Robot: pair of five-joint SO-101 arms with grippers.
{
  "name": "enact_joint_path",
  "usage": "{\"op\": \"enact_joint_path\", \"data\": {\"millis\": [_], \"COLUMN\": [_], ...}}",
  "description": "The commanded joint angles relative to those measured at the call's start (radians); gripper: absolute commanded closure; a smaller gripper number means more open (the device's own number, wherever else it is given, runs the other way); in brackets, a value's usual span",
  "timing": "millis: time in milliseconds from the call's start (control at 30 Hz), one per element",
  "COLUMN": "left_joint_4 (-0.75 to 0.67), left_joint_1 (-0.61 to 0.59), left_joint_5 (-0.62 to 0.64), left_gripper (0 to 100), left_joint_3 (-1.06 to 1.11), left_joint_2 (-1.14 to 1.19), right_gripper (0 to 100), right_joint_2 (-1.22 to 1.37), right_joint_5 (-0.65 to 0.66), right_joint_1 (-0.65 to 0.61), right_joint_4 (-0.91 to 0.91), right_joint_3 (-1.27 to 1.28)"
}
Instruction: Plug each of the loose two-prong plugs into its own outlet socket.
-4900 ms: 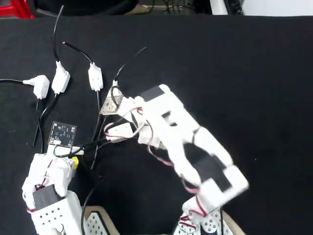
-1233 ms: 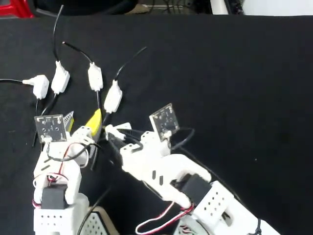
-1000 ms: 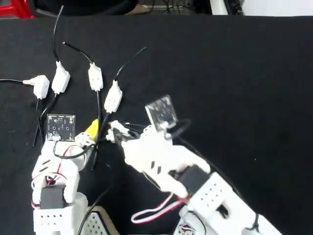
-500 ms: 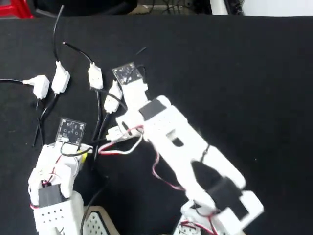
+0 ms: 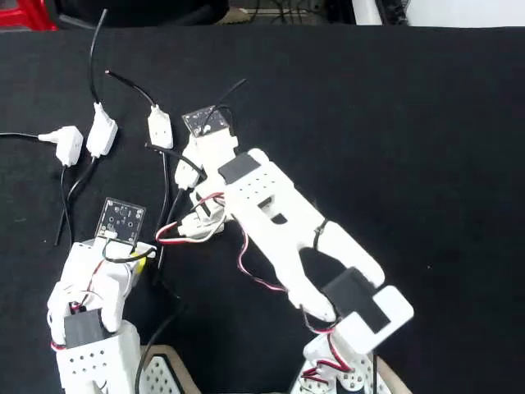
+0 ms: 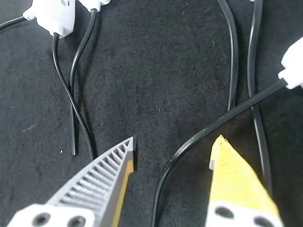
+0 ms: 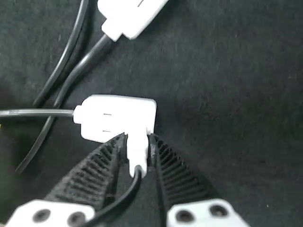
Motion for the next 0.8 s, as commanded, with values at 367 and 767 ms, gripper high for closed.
{"op": "enact_joint_path", "data": {"millis": [367, 767], "left_joint_4": [0.003, 0.005], "left_joint_1": [-0.01, -0.01], "left_joint_5": [-0.005, -0.008], "left_gripper": [74, 74], "left_joint_3": [0.019, 0.019], "left_joint_2": [-0.005, -0.005], "right_gripper": [98.7, 98.6], "right_joint_2": [0.153, 0.213], "right_joint_5": [0.006, 0.006], "right_joint_1": [-0.044, -0.094], "right_joint_4": [-0.006, 0.092], "right_joint_3": [-0.062, -0.079]}}
